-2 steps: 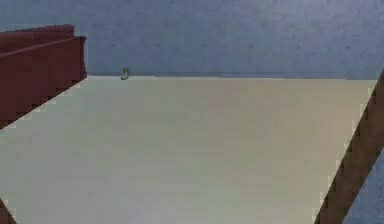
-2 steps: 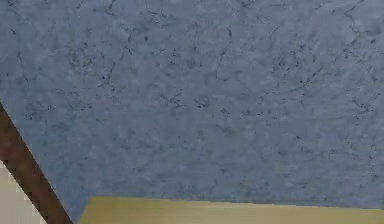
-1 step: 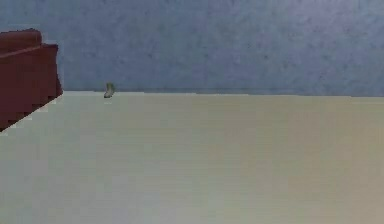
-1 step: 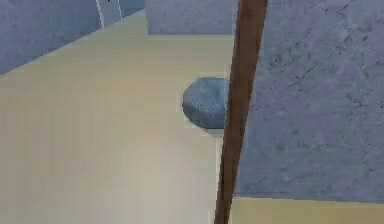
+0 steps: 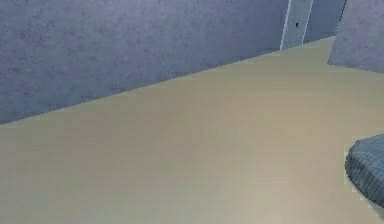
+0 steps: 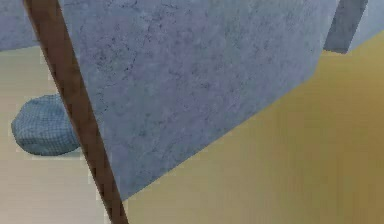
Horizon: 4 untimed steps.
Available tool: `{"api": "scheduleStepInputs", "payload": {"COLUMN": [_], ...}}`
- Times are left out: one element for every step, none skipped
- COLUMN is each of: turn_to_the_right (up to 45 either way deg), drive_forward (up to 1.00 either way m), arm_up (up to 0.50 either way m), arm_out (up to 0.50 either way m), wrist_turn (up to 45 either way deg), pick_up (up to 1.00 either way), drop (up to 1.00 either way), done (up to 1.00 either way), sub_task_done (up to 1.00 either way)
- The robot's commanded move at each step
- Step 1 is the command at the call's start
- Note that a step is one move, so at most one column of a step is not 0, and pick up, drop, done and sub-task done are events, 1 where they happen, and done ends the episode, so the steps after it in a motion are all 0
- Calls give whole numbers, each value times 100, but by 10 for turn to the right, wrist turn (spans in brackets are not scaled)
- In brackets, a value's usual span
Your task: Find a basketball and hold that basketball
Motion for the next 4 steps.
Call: {"api": "scheduleStepInputs", "payload": {"turn_to_the_right": [90, 0, 210, 0], "drive_forward": [0, 65, 0, 100], "arm_up": [0, 0, 0, 0], "arm_out": [0, 0, 0, 0], "wrist_turn": [0, 0, 0, 0], "pick_up": [0, 0, 0, 0], "drop": [0, 0, 0, 0], "done": [0, 0, 0, 0], "sub_task_done": [0, 0, 0, 0]}}
